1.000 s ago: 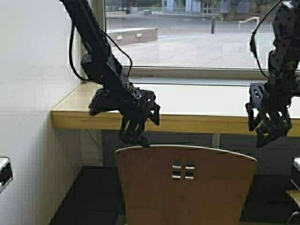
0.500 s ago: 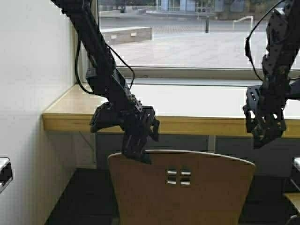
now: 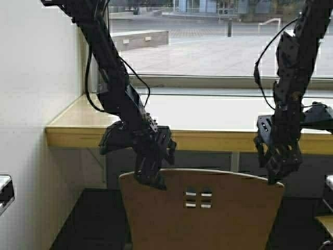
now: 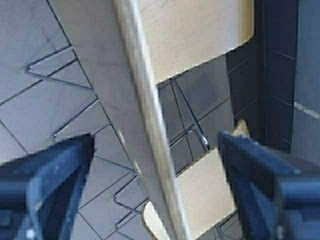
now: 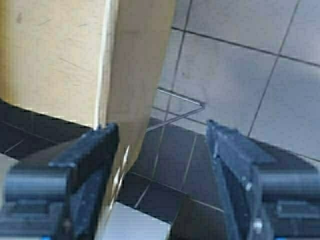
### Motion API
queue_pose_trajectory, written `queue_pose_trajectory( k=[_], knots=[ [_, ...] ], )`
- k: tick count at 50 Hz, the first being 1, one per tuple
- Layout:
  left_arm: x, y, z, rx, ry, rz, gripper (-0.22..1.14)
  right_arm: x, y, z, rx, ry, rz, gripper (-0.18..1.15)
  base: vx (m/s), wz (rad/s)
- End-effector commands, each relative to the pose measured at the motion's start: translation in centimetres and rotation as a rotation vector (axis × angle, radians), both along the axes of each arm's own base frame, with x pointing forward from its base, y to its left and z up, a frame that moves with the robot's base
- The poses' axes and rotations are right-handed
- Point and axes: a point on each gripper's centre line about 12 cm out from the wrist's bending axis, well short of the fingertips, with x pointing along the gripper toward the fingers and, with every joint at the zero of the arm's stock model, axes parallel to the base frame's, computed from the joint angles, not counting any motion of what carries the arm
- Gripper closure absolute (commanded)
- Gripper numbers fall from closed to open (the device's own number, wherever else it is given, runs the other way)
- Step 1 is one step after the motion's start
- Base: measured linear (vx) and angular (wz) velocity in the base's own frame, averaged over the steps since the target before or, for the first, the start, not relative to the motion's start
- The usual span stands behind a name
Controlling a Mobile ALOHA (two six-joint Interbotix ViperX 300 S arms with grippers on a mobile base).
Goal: Push the chairs under the table
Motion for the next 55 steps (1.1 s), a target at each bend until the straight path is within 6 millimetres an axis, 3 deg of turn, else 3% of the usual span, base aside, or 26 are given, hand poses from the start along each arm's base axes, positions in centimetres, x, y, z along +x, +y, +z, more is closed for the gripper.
queue_pose_trajectory(
  k=[1,17,37,45,50,55],
  knots=[
    [1.1,-0.6,0.7,-0.020,-0.032,0.004,-0.11,2.1,0.5,0.0,0.003,-0.039,0.000,0.08,0.00,0.00],
    [1.7,0.6,-0.6,-0.010,-0.019,0.031,-0.10,5.1,1.5,-2.1,0.016,-0.062,0.004,0.08,0.00,0.00],
    [3.1,1.0,-3.7,-0.007,-0.016,0.054,-0.10,6.1,2.3,-7.5,0.042,-0.002,0.025,0.08,0.01,0.00],
    [3.6,1.1,-4.4,-0.010,-0.019,0.062,-0.09,6.7,2.5,-8.5,0.040,-0.005,0.035,0.08,0.02,0.00],
    [3.8,1.3,-4.6,-0.010,-0.019,0.068,-0.05,6.8,2.7,-9.1,0.050,0.002,0.046,0.11,0.03,0.00],
    [4.1,1.9,-4.9,-0.007,-0.014,0.080,0.10,6.7,2.8,-9.6,0.056,0.010,0.050,0.24,0.04,0.00]
  ],
)
